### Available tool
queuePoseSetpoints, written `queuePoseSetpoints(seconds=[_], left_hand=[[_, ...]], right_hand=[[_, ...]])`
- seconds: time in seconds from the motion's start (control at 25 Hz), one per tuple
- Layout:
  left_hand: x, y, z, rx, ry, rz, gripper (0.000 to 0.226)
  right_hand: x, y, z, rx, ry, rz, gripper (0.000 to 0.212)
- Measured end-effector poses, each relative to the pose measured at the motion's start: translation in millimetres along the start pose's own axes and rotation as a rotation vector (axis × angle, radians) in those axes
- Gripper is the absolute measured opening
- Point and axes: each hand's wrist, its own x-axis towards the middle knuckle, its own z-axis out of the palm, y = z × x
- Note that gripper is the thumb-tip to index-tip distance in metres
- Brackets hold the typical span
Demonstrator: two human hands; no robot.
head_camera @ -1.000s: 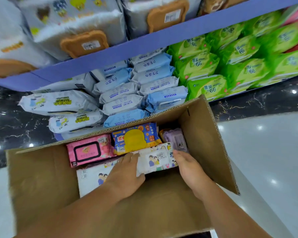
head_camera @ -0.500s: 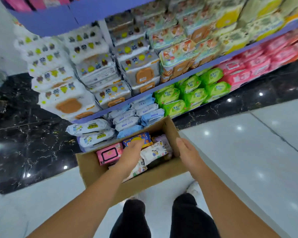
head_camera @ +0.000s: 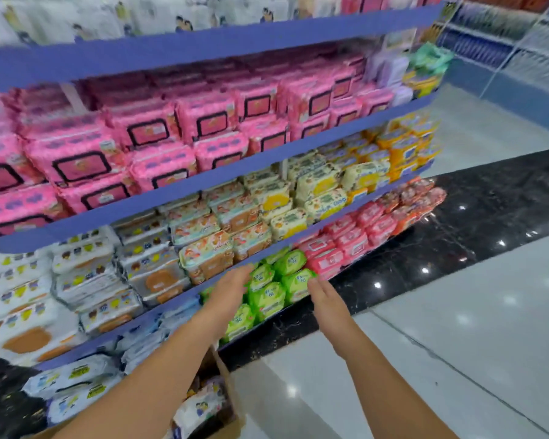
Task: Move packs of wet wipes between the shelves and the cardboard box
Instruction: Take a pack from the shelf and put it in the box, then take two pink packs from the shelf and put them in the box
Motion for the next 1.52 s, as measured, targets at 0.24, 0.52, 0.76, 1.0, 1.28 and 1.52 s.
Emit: queuePoseSetpoints(seconds=[0.24,0.52,0.76,1.0,1.28,1.52], left_hand=[[16.8,139.2,127.6,-0.036,-0.033,0.235,0.046],[113.2,286.1,245.7,-0.047,-0.084,0.436,0.043],[212.0,418.0,329.1,-0.026,-0.103,0.502,0.032],[321.2,523.5,381.6,-0.029,0.025,0.504,0.034],[381.4,672.5,414.8,-0.045,0.289,0.668,0.019],[392.6,763.8,352.4,0.572,0.678,0.683,0.072]], right_hand=[[47.8,-70.8,-164.1,-0.028,0.071,-0.122,0.05],[162.9,-143.9,-311.1,-0.077,0.176,-0.243,0.057],[286.5,-226.0,-423.3,-0.056,0.199,-0.321,0.057],[428.8,-294.1,-510.3,-0.096,0.164,-0.405,0.053],[588.7,-436.0,-582.9,-0.109,-0.043,-0.587,0.053],[654.3,-563.2,-585.9,-0.338,-0.167,-0.804,0.054]])
